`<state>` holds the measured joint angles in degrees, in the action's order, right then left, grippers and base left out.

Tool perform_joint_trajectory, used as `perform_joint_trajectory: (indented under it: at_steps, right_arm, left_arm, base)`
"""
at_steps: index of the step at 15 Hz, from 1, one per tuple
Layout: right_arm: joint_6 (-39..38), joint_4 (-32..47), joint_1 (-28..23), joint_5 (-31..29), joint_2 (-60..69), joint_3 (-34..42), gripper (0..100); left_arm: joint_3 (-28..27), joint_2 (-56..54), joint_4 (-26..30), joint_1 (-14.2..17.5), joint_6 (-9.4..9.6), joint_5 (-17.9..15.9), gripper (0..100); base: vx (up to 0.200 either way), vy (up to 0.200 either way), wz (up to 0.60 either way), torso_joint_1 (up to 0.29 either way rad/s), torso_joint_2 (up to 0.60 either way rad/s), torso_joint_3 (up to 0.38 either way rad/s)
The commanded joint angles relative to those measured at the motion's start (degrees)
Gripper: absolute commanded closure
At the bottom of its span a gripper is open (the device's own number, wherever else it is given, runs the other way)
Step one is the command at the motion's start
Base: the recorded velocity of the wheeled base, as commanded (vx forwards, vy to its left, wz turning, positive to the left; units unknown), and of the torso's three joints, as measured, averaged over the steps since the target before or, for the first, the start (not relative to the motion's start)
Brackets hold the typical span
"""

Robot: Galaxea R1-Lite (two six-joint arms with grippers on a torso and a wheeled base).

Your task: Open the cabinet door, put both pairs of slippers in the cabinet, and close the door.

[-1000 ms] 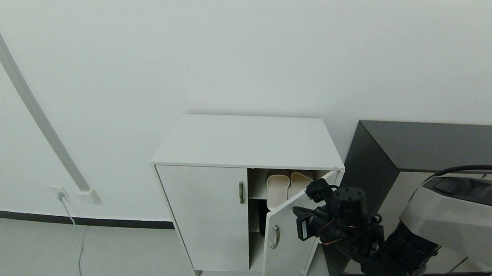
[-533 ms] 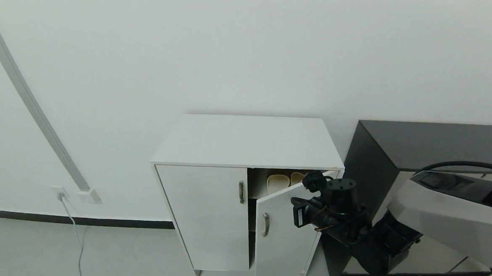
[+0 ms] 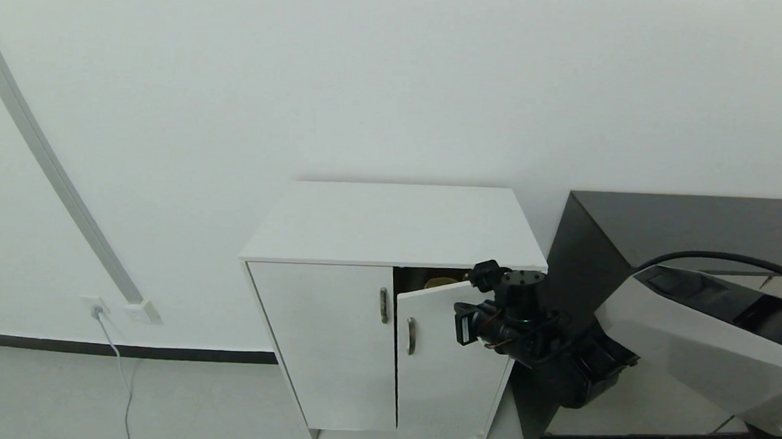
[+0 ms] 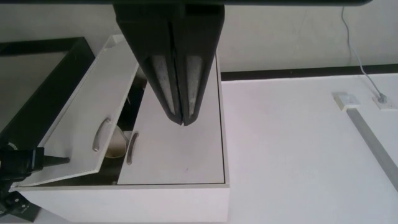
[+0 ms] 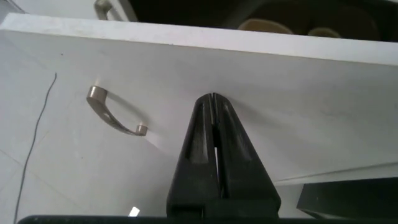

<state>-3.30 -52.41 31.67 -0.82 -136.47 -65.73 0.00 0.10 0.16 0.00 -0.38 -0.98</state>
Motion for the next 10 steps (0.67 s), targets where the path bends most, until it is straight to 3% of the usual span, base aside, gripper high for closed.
perform_joint_trajectory:
  at_steps: [1, 10]
  right_arm:
    - [0.05, 1.52, -0.56, -0.06, -1.25, -3.35, 100]
    - [0.05, 6.97, -2.05, -0.06, -3.71, -10.73, 100]
  left_arm:
    - [0.00, -0.01, 0.02, 0.00, 0.03, 0.01, 100]
    - [0.00, -0.01, -0.07, 0.00, -0.06, 0.01, 100]
  base:
    - [0.000, 0.000, 0.00, 0.000, 0.00, 0.000]
    - [0.000, 0.000, 0.00, 0.000, 0.00, 0.000]
